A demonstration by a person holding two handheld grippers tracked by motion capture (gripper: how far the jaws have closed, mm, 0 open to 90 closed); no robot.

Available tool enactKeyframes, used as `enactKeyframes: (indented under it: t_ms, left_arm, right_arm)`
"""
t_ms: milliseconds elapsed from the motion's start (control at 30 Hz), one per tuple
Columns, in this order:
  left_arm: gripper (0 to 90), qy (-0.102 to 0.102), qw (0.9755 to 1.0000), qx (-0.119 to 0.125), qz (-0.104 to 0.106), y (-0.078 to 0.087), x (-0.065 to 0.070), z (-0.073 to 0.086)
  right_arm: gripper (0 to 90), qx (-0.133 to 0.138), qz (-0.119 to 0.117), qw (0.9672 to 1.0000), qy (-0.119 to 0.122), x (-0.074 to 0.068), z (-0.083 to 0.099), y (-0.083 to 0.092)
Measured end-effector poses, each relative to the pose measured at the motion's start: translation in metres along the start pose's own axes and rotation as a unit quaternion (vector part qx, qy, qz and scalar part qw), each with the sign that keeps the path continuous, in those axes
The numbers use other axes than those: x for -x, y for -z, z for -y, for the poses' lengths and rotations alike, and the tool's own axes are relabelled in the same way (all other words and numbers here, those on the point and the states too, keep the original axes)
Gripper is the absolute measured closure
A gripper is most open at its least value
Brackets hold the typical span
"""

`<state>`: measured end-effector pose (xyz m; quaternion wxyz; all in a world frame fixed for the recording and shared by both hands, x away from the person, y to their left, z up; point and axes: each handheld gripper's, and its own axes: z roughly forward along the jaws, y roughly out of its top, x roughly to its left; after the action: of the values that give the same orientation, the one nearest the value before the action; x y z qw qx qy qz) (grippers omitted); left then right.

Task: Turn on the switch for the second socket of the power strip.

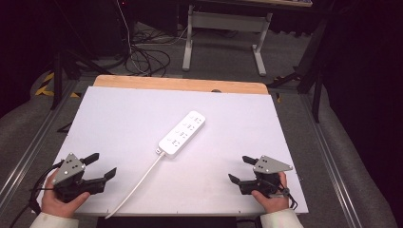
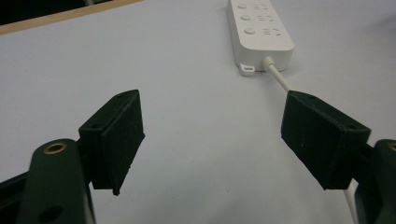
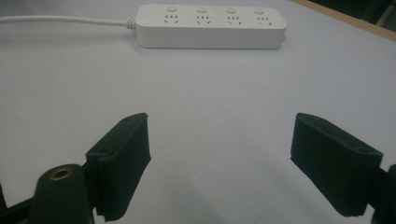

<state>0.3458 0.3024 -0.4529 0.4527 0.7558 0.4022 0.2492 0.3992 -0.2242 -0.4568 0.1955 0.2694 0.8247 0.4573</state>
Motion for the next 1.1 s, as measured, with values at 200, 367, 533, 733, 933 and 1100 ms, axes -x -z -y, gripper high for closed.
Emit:
enactKeyframes:
  t_ms: [200,367,533,733,933,1100]
  left_arm:
    - [21.9,0.0,1.0,-0.007,0.004,-0.001,0.0,-0.001]
    - [21.9,0.007,1.0,-0.006,0.001,-0.001,0.0,-0.001]
    - [22.0,0.008,0.9999,-0.007,0.0,0.0,0.0,-0.002]
    - [22.2,0.002,1.0,-0.005,-0.005,0.0,0.001,-0.006]
    - [24.8,-0.01,0.9998,-0.017,0.0,-0.003,0.003,-0.017]
    - [25.7,-0.013,0.9995,-0.027,0.011,-0.008,0.006,-0.026]
  right_arm:
    - [20.2,-0.001,-0.001,1.0,-0.001,0.0,0.0,0.0]
    - [20.2,-0.001,-0.001,1.0,0.0,0.0,0.0,0.0]
    - [20.2,0.0,-0.001,1.0,-0.001,0.0,0.0,0.0]
    - [20.0,-0.002,0.0,1.0,-0.001,0.001,0.0,-0.001]
    - [19.8,-0.002,0.0,1.0,-0.002,0.0,0.0,-0.001]
    - [19.8,-0.003,0.0,1.0,-0.002,0.0,0.0,-0.001]
